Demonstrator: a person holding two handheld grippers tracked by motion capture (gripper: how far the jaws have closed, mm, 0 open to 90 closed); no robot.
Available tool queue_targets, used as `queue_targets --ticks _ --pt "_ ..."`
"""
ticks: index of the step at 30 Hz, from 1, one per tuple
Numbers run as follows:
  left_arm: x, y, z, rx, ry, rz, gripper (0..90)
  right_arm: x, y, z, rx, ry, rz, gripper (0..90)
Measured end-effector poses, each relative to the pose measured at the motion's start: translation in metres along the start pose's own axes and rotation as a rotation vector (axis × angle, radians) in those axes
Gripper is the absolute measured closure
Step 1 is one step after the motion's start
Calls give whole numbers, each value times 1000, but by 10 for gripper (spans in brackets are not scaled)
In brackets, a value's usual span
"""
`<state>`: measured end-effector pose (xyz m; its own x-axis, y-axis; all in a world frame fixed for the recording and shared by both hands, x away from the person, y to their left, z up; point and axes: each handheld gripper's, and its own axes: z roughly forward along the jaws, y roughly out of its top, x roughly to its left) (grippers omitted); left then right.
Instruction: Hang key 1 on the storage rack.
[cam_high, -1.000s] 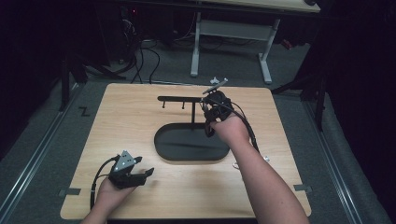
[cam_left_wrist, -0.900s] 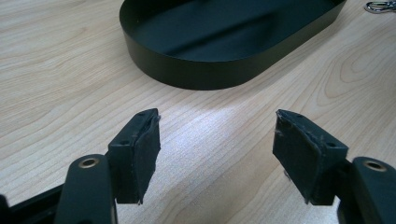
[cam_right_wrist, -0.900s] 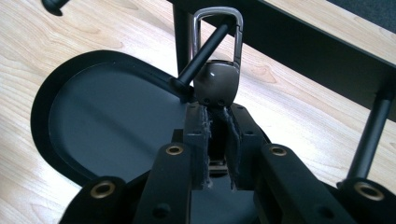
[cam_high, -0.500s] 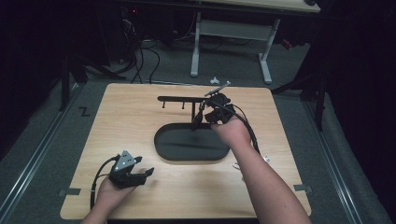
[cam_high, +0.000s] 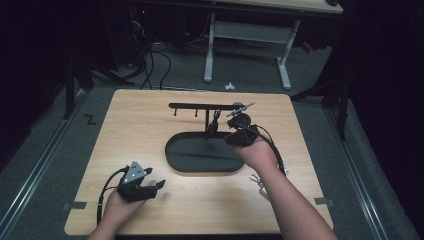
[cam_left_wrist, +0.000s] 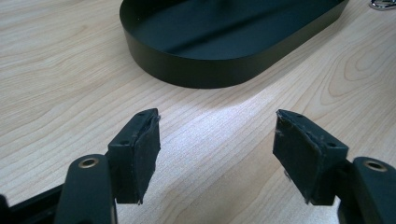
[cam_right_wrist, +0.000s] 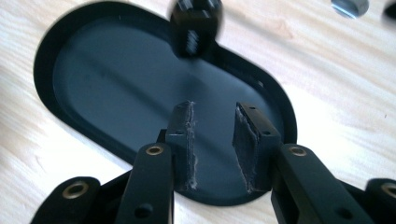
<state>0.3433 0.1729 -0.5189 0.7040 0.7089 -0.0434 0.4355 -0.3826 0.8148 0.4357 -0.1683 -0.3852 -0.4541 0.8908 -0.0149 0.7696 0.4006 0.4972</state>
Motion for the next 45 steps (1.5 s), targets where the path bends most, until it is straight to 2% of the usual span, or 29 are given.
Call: queue_targets --ticks 7,16,17,23,25,26,32,38,39,41,45 --pt "0 0 -1 2 -5 3 322 -2 -22 1 14 21 19 662" --pt "-1 0 0 4 -3 3 322 -6 -56 4 53 32 2 633" --pt "-1 0 0 5 -4 2 322 -8 -61 5 57 27 -3 632" --pt "0 0 1 8 -3 5 321 -20 -85 7 69 32 43 619" --pt "-1 0 0 7 -4 5 321 -22 -87 8 66 27 40 618" --pt "-1 0 0 7 -7 5 322 -27 -98 10 75 17 46 610" --pt "-1 0 0 8 -8 8 322 -36 -117 16 110 6 36 593" --pt "-1 0 1 11 -9 10 321 -43 -126 23 160 3 38 586" --pt "-1 0 1 12 -9 10 321 -45 -126 25 173 2 26 583" --pt "-1 0 2 18 -15 10 321 -47 -127 28 198 4 38 577" --pt "-2 -1 2 20 -18 18 321 -49 -126 33 246 -6 24 582"
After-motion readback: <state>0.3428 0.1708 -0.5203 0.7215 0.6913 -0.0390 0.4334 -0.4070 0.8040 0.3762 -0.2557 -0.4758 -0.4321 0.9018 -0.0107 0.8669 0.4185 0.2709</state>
